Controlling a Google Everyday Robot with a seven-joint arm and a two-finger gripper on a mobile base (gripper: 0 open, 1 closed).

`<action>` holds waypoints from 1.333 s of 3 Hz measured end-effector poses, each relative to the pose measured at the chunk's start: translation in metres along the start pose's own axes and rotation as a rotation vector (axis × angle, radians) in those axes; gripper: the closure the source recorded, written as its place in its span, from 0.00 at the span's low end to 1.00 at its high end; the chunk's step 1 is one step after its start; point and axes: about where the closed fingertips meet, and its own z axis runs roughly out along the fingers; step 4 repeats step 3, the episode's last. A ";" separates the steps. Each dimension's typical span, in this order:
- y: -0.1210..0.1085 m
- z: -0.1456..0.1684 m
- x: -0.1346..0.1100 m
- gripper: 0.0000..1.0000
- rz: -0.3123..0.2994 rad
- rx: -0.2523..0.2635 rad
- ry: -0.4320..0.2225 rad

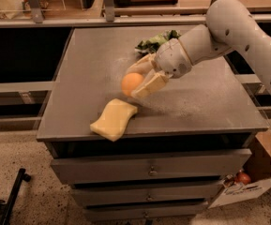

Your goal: Move orange near sponge

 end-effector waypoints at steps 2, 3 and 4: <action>0.004 0.000 0.006 0.00 -0.024 0.005 0.027; 0.004 0.000 0.006 0.00 -0.024 0.005 0.027; 0.004 0.000 0.006 0.00 -0.024 0.005 0.027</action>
Offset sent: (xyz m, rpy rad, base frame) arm -0.0050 -0.0101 -0.0064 -0.0104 -0.0190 0.0259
